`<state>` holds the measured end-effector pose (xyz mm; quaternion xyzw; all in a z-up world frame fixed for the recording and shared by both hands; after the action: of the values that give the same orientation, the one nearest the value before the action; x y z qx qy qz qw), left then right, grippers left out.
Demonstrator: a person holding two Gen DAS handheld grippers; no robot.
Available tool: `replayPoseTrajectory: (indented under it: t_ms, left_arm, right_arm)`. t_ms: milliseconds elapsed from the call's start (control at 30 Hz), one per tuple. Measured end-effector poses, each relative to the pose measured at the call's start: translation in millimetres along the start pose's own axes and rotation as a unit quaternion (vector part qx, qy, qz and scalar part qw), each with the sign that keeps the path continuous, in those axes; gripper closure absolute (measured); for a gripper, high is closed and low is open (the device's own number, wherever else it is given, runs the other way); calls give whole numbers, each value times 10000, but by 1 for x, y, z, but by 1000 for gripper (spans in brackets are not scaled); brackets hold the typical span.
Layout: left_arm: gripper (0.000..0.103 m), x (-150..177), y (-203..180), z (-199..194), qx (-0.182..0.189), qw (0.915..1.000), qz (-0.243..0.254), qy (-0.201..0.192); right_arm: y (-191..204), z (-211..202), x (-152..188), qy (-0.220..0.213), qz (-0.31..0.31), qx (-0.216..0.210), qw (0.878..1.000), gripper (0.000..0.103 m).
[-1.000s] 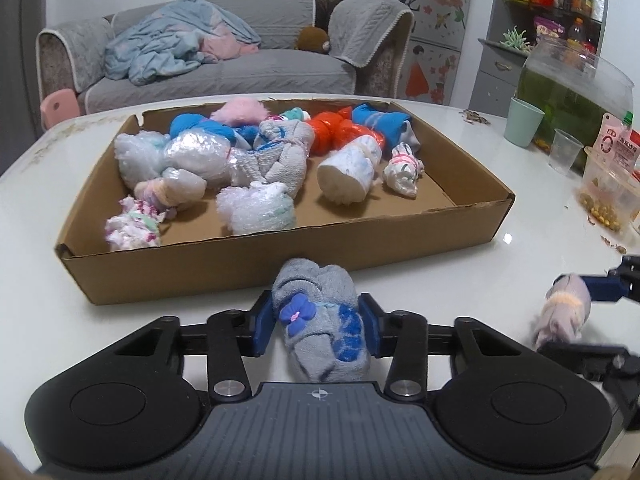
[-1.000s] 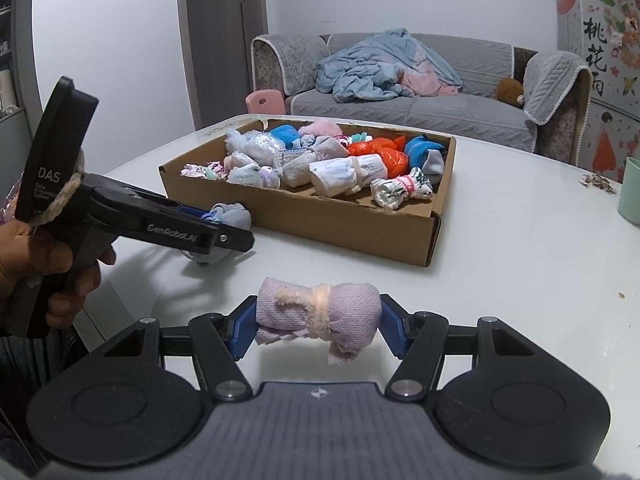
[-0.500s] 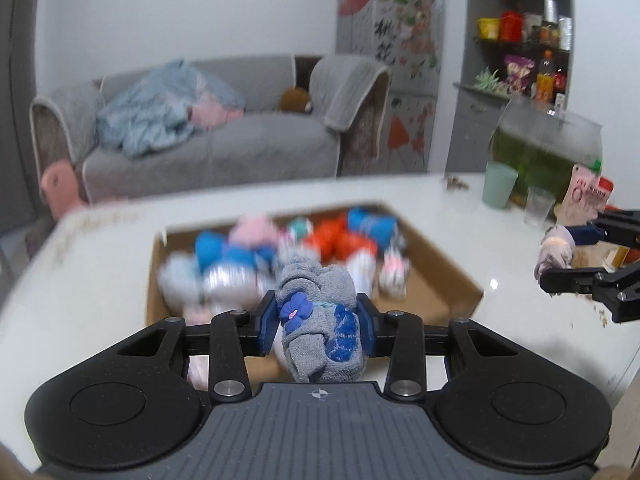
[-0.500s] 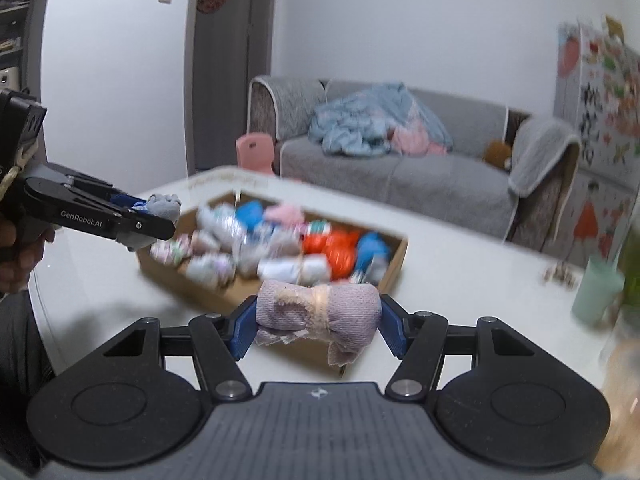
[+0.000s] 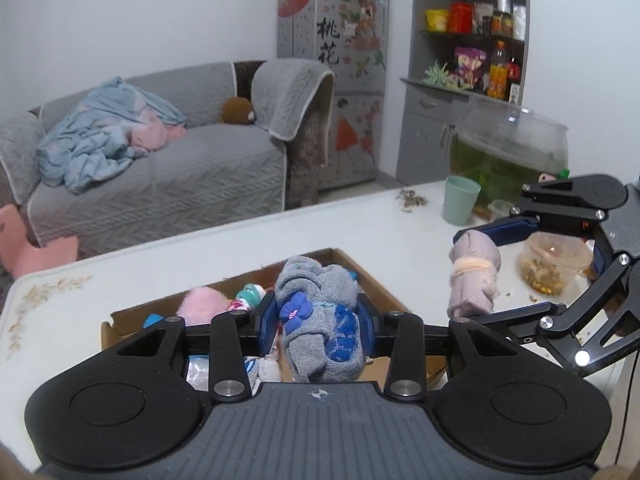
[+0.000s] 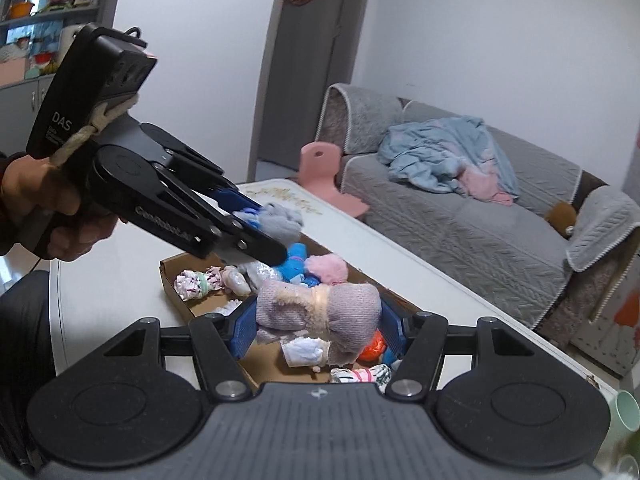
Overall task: Organize objects
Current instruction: 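Carry both held bundles over the cardboard box, then open the left tool in the box while the right tool releases the pink bundle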
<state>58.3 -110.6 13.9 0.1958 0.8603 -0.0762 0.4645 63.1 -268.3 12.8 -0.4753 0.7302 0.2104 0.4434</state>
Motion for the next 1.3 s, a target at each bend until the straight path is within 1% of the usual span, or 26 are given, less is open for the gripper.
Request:
replayPoseTrajectory:
  t_ms: [100,200,333,433,533,567,700,733,800,933,1000,1067,1167,1300]
  left_arm:
    - [56,6,0,16,132,9996,-31,264]
    - [56,18,1,38,342,9973,-146,629]
    - [56,37,3,65,683,9903,-258,1182]
    - [56,48,11,81,845,9843,-373,1506]
    - [56,56,20,95,872,9783,-493,1813]
    - [56,57,24,98,844,9775,-536,1858]
    - [57,60,35,103,637,9762,-420,2030]
    - [57,61,36,104,528,9771,-341,2035]
    - [57,62,39,106,458,9780,-309,2012]
    - [57,64,38,106,141,9841,-155,1762]
    - [57,65,35,106,-61,9872,-125,1592]
    - [57,68,34,107,-182,9886,-259,1469]
    - [57,74,27,105,-425,9895,-382,1324]
    - [57,79,18,100,-710,9891,-488,1191]
  right_arm:
    - [-4,11,2,162,-28,-72,9998,44]
    - [-11,25,9,413,6,-138,9991,44]
    - [-14,46,19,720,111,-367,9967,44]
    - [-20,58,24,902,223,-516,9943,44]
    - [-25,71,29,1109,337,-668,9910,44]
    - [-25,73,31,1157,372,-719,9900,44]
    - [-26,86,34,1361,444,-930,9853,44]
    - [-25,91,34,1416,441,-997,9839,44]
    - [-24,101,36,1556,451,-1101,9806,44]
    - [-20,119,41,1747,375,-1111,9776,44]
    - [-17,124,41,1752,258,-1027,9788,44]
    - [-15,127,41,1706,109,-889,9813,44]
    - [-15,131,41,1714,33,-706,9827,44]
    - [-9,129,52,1759,-13,-464,9833,44]
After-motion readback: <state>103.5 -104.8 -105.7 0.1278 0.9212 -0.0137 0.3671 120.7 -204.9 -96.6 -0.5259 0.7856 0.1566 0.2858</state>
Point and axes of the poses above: each gripper's, at about its wrist camera, not at the fingertips, and z roughly the way its jaws point, y to its left, x to its underside, the point moved 2 cm from there along z, roughly the way its jaws point, and after that the axes turned 6 degrees about -x, right-handed, at the moved point
